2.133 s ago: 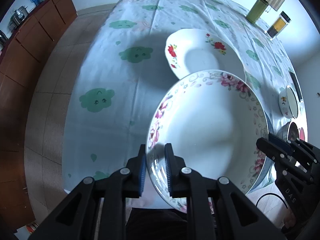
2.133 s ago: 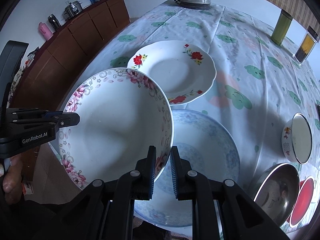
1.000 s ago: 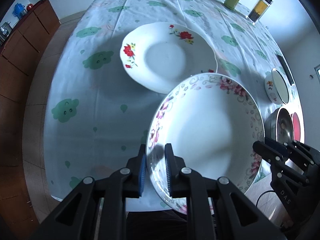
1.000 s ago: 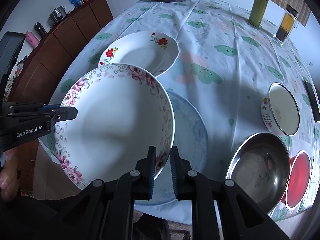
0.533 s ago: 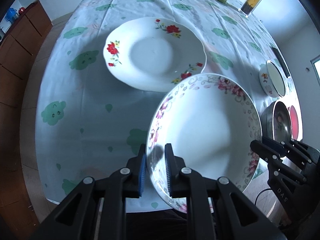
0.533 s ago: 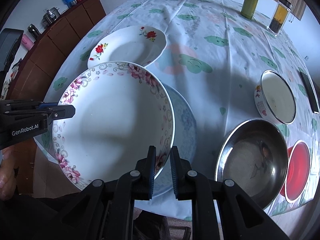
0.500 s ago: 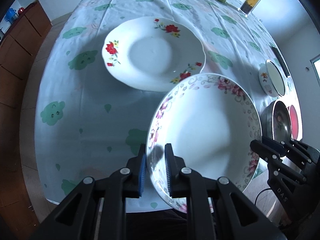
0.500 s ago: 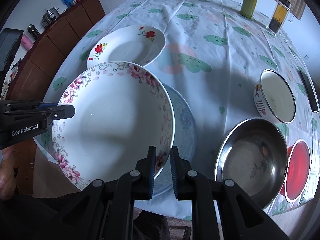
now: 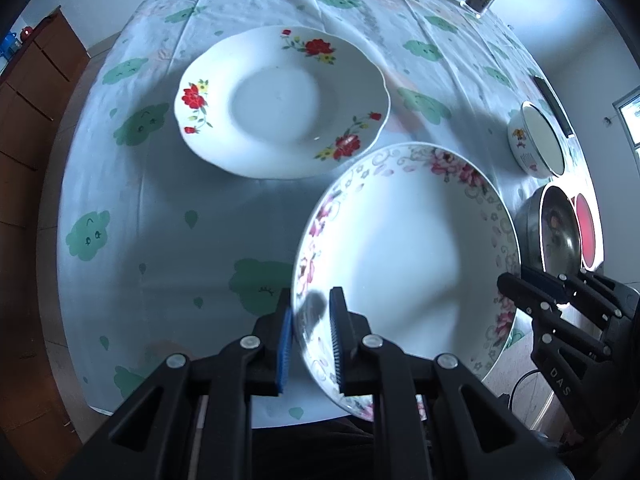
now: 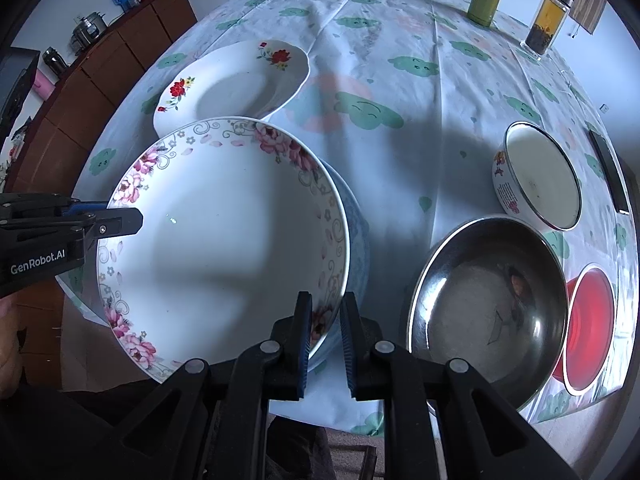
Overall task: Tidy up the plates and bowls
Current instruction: 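Lower the pink-floral bowl onto the blue-patterned plate with both tools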
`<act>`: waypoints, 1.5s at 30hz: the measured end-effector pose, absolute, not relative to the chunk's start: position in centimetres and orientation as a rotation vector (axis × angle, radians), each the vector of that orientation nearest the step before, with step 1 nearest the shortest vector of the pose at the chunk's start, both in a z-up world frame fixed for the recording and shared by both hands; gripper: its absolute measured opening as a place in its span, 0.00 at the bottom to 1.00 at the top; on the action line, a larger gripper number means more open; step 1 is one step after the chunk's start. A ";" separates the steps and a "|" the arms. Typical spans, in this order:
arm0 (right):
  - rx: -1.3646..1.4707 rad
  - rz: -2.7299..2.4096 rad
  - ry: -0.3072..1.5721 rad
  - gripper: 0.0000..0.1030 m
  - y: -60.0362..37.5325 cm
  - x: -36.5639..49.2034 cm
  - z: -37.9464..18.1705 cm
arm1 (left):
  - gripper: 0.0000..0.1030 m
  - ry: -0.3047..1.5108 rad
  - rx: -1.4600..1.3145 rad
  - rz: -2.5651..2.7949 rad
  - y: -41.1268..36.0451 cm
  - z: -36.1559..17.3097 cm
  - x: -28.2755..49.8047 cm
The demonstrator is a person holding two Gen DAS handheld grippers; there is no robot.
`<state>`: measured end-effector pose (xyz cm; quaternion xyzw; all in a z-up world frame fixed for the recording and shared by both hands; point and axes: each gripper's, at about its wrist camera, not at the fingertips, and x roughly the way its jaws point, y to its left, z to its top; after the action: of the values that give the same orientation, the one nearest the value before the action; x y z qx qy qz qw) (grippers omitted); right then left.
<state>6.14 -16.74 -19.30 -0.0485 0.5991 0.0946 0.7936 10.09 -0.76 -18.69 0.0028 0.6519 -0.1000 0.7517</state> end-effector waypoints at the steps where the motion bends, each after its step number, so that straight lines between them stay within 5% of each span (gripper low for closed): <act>1: -0.106 0.202 1.289 0.15 -16.8 6.1 -19.3 | 0.14 1.425 0.009 -0.221 -0.8 -18.7 10.1; 45: -0.192 0.162 1.294 0.16 -16.1 5.9 -19.9 | 0.13 1.484 0.017 -0.246 -1.3 -20.6 10.2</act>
<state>5.86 -16.12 -19.95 -0.0891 0.6013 0.0752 0.7905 10.24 -1.27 -20.57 0.0077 0.6739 -0.1116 0.7303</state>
